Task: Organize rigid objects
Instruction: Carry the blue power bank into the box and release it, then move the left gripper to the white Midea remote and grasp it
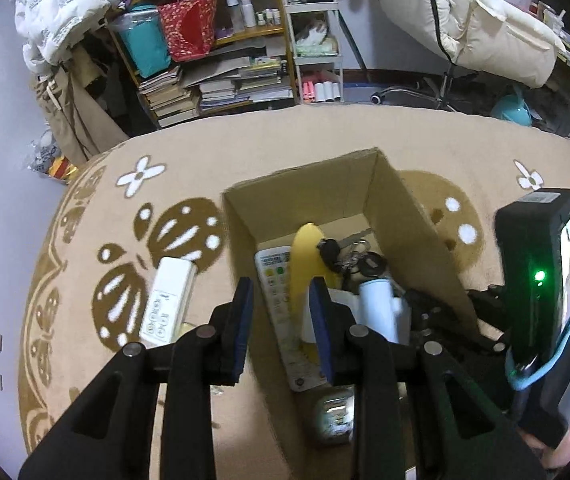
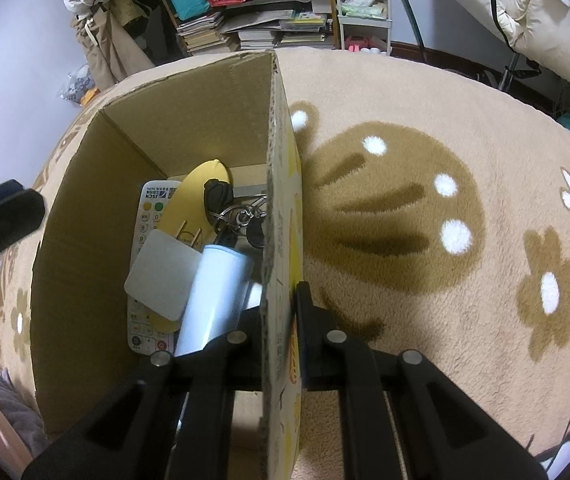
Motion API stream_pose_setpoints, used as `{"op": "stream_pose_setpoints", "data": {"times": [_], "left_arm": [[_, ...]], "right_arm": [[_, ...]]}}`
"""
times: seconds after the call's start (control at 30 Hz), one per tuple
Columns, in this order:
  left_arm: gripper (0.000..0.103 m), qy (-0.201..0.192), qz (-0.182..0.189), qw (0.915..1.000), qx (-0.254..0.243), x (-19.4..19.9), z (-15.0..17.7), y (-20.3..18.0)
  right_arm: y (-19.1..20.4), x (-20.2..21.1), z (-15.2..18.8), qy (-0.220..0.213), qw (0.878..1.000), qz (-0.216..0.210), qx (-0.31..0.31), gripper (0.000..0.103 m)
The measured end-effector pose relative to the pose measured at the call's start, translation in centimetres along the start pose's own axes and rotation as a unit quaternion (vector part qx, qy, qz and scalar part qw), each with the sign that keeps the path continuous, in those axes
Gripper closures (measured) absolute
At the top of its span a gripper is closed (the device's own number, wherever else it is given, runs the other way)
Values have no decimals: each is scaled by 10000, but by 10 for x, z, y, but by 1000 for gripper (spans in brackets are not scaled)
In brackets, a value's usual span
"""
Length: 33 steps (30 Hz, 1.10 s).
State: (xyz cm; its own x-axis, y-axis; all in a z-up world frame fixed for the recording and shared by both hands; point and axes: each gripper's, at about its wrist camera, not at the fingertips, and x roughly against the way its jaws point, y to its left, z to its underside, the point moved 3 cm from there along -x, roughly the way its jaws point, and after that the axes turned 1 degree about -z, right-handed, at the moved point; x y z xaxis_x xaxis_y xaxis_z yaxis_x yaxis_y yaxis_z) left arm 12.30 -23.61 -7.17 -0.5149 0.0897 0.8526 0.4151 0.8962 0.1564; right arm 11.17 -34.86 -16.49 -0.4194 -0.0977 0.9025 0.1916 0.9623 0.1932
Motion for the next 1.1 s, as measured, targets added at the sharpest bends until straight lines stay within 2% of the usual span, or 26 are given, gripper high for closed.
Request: {"op": "stream_pose_setpoints", "data": {"times": [0.07,0.13,0.27,0.33,0.53,0.67,0.9,1.1], "left_arm": [[74,-19,-74,10000,30,2,1,11],[58,-44,-163,9998,88,2,2,23],[45,-169,-345,9990,248,2,5,54],[28,-197,-412,9983,374,0,7,70],[10,-230,-584,9967,516,-17,18,103],[8,-205,-748,9950,626,-32,23,116],[7,107,-630,9952,746,-66,30,130],[7,578,-298,9930,986,-96,36,137]], "right_arm": [[0,0,0,-1,10000,-3,-2,92],[0,0,0,1,10000,2,2,92],[0,1,0,-2,10000,19,15,92],[0,1,0,-2,10000,21,23,92],[-1,1,0,5,10000,14,13,92],[-1,1,0,6,10000,17,14,92],[-2,1,0,6,10000,18,17,92],[-2,1,0,6,10000,22,19,92]]}}
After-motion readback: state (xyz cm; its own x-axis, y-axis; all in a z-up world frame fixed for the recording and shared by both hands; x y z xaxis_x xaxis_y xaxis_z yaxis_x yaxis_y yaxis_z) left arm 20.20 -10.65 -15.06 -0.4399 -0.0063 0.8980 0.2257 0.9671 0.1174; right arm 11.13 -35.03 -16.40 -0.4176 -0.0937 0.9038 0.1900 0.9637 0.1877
